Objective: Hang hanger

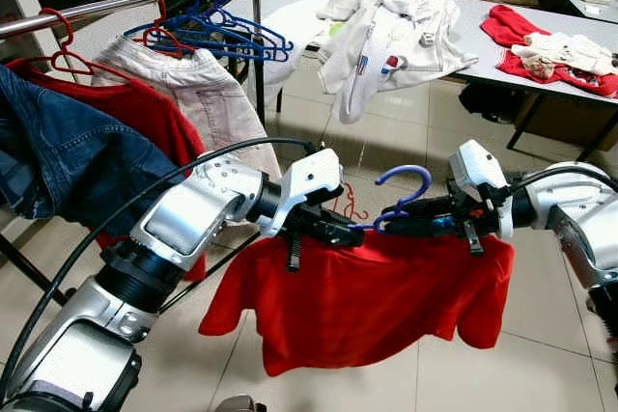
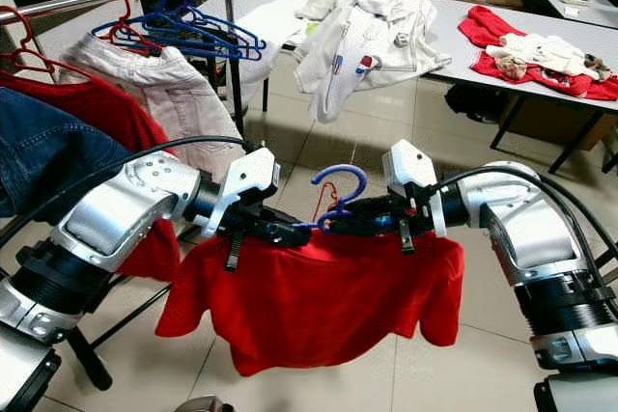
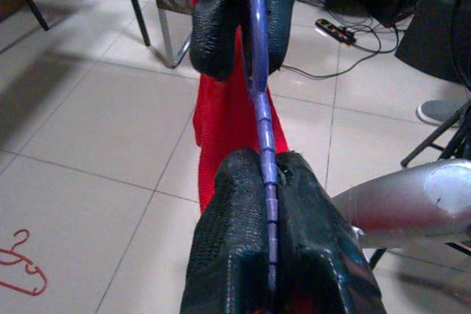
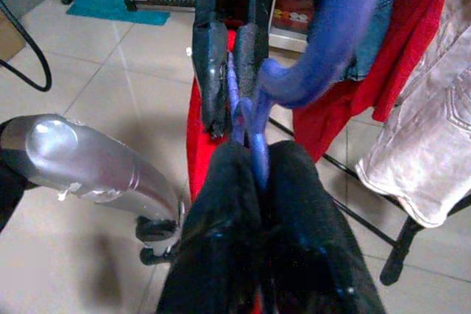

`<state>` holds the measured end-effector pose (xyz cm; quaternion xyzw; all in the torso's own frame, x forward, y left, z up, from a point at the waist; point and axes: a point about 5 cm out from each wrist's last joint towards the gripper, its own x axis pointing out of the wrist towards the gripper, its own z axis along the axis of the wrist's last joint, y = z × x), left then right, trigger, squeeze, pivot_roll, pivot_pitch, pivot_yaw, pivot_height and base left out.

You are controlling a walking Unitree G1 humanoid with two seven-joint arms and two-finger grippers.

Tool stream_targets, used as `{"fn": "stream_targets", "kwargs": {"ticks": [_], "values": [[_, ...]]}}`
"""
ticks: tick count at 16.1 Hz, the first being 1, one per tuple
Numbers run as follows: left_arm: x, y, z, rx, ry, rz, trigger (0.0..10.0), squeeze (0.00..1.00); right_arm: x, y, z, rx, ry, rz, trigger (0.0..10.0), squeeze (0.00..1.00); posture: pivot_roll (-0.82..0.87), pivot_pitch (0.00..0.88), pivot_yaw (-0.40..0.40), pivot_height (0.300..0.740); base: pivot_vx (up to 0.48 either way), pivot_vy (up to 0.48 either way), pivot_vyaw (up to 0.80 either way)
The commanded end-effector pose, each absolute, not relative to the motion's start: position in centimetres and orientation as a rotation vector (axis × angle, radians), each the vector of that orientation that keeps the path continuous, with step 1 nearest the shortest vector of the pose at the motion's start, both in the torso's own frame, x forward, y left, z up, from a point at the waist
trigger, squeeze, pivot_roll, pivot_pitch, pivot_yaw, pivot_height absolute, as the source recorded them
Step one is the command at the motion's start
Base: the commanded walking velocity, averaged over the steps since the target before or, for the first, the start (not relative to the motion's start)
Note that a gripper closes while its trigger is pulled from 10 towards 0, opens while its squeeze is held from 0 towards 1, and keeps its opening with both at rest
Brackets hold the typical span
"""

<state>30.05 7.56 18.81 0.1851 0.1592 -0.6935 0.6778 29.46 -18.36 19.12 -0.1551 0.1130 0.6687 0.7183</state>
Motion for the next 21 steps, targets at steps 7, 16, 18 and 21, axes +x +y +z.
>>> {"fn": "stream_targets", "kwargs": {"ticks": [7,16,18,21], "values": [[30.4,7.2,20.0,0.425,0.284,-1.572,6.7,0.00,29.8,-18.5,20.7,-0.376,0.210,1.474,0.0,0.00,0.04,0.000,-0.028,0.740,0.000,0.000,0.00],[30.8,7.8,22.3,0.295,0.116,-1.558,10.0,0.00,29.4,-19.4,19.3,-0.360,0.242,1.381,0.0,0.00,0.05,0.000,-0.024,0.740,0.000,0.000,0.00],[31.2,9.3,21.4,0.351,0.167,-1.480,10.0,0.00,29.3,-19.8,18.1,-0.350,0.248,1.295,0.0,0.00,0.05,0.000,-0.012,0.740,0.000,0.000,0.00],[31.5,12.2,19.1,0.462,0.258,-1.284,10.0,0.00,29.2,-20.1,16.6,-0.339,0.217,1.141,0.0,0.00,0.05,0.000,0.007,0.740,0.000,0.000,0.00]]}}
